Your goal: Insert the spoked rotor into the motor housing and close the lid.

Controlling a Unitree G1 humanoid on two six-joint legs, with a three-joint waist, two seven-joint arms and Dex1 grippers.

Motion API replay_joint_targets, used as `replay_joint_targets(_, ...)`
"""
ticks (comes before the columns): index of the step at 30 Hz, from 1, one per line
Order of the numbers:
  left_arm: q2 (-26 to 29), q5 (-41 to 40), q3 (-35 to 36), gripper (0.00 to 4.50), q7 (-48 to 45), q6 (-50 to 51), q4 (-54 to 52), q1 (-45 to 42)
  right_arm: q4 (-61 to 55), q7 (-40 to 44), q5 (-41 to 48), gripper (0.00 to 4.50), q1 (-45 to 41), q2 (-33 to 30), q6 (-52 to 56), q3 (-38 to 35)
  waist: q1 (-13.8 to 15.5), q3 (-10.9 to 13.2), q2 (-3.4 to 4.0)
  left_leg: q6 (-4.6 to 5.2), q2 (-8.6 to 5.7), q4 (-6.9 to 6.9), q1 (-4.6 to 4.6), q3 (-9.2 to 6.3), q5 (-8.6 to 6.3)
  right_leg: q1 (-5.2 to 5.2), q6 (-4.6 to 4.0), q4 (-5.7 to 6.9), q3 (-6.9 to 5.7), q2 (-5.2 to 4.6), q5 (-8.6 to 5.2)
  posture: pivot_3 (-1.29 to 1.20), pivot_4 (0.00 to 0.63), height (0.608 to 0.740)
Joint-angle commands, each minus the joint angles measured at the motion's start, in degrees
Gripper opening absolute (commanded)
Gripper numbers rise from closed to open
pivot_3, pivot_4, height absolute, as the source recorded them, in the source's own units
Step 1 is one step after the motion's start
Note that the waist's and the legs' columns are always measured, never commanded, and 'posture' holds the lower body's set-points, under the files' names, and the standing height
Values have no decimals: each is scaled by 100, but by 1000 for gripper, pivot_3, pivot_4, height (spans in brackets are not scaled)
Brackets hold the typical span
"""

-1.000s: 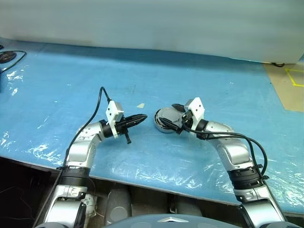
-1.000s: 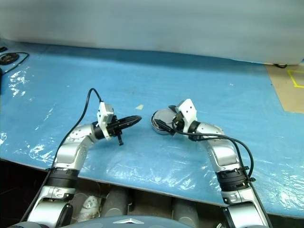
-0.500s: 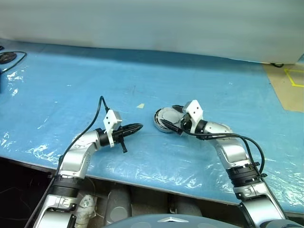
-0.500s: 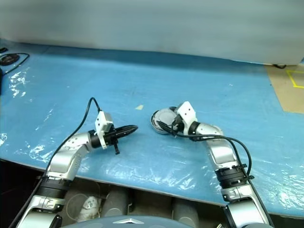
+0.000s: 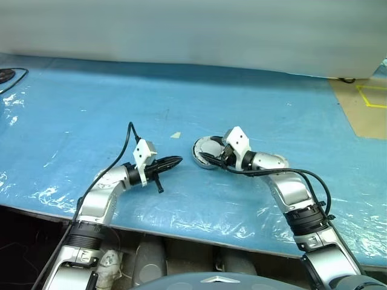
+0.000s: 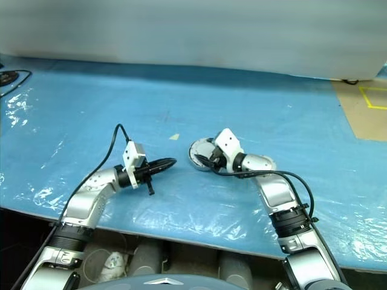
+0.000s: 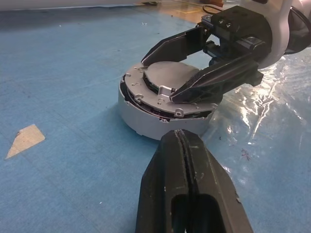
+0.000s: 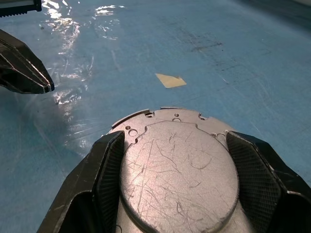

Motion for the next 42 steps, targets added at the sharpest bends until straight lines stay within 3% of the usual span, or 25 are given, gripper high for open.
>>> replay_joint_targets(1, -3, -17, -16, 0, 61, -136, -24, -73, 40, -232, -34, 2986, -173, 144, 194, -77, -2, 0, 0, 0, 0, 0, 0, 0, 0, 0, 0, 1, 0, 0, 0, 0, 150, 740)
replay_joint_targets(10, 26, -12, -65, 0, 97, -227, 78, -50, -137, -487, 21, 2986, -456, 394, 510, -119, -7, 0, 0, -14, -1, 3, -5, 1, 9, -11, -1, 13, 3, 0, 0, 0, 150, 740)
replay_joint_targets(19, 2, 5, -126, 0, 120, -248, 161, -93, 102, -643, -703, 2986, -84, 138, 259, 438, -5, -1, 0, -19, -1, 3, 2, 1, 11, -5, 0, 14, 3, -1, 0, 0, 150, 740)
replay_joint_targets(32, -71, 52, -251, 0, 59, -383, 409, -356, 153, -1126, -154, 2986, 31, 873, 1376, -122, -5, -10, -4, -19, 0, 3, 31, -1, 10, 12, -1, 27, 13, -3, 0, 0, 150, 740)
replay_joint_targets(42, -129, 80, -280, 0, 86, -490, 546, -416, 396, -1438, -892, 2986, 106, 571, 1208, 429, -4, -27, -6, -19, -1, -4, 75, -2, 7, 49, 3, 25, 19, -7, -2, 0, 150, 740)
